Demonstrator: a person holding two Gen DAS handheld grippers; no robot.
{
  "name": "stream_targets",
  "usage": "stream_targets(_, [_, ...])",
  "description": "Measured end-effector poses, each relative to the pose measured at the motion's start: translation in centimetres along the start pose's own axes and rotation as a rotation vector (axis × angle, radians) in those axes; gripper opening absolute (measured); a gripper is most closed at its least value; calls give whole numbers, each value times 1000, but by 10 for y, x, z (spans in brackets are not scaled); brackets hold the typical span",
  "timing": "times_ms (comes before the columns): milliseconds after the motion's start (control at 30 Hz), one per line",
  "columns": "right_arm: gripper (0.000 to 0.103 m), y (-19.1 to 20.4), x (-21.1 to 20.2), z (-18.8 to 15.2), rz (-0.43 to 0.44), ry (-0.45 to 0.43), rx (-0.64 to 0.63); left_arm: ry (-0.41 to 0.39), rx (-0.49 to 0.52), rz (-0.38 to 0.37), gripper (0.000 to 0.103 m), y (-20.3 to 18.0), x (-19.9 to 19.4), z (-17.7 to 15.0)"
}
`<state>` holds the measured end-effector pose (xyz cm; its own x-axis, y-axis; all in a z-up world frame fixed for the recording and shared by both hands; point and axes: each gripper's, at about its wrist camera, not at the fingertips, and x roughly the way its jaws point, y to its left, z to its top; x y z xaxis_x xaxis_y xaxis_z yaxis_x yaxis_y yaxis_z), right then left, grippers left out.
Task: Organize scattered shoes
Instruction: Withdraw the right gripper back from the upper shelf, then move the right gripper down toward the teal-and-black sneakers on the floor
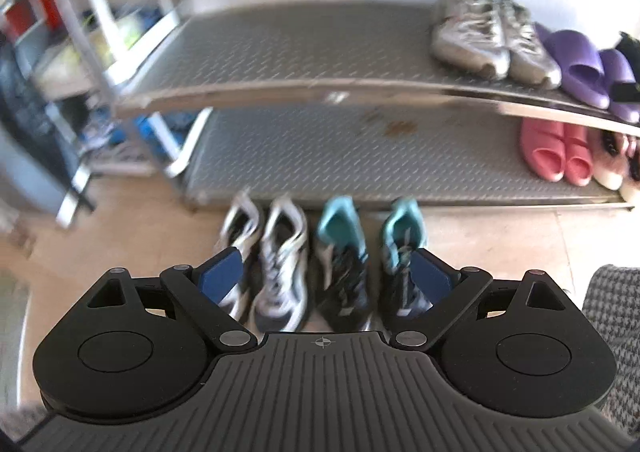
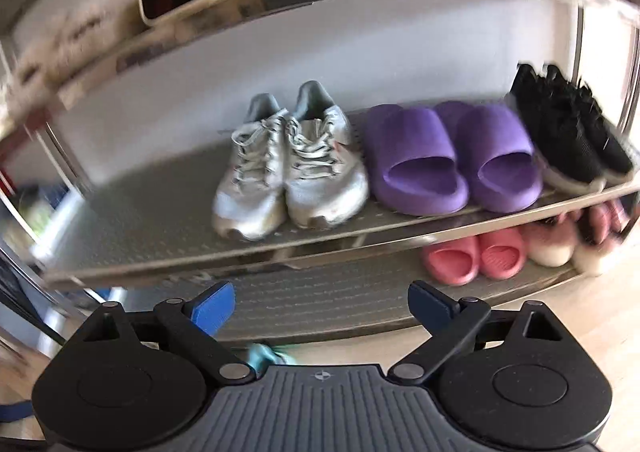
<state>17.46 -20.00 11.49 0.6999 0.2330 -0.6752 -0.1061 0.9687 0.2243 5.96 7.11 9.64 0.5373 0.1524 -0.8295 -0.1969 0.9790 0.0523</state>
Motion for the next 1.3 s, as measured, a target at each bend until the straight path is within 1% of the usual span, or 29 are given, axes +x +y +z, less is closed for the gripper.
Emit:
stream_targets(67, [94, -2, 1, -2, 12, 20, 21, -17, -35, -24, 96, 6, -2, -7])
stream_targets(133, [95, -4, 3, -5, 9, 33, 53, -43, -39, -54, 96, 9, 6, -20])
stream_targets(200, [95, -5, 4, -5, 10, 42, 75, 9, -44, -24, 94, 9, 21, -32])
stream_targets(300, [95, -3, 1, -7, -10, 22, 69, 63, -94, -67, 93, 4, 29, -26])
stream_targets(433, [95, -3, -10, -9, -18, -31, 84, 29, -67, -84, 95, -12, 20, -16])
stream_targets(533, [96, -6, -22, -11, -29, -91, 85, 49, -45, -120, 95, -25, 23, -11])
stream_targets(600, [97, -9, -27, -13, -40, -114, 90, 63, -22, -132, 95, -33, 26, -9])
stream_targets(767, [98, -24, -31, -14, -89, -124, 132, 65, 11, -128, 95, -44, 30, -7])
stream_targets(967, [98, -35, -31, -13, -107, -122, 188, 53, 16, -128, 95, -44, 29, -7])
stream_targets(1067, [98, -32, -31, -12, -109, -124, 170, 42, 11, -131, 95, -39, 27, -6])
stream_targets(1167, [98, -22, -34, -13, -109, -140, 113, 25, 3, -128, 95, -31, 25, -5])
stream_targets(1200, [98, -18, -35, -14, -110, -144, 87, 5, 2, -115, 95, -18, 21, -5])
stream_targets(1300, [98, -5, -38, -17, -115, -140, 17, -26, 0, -69, 95, 3, 17, -4])
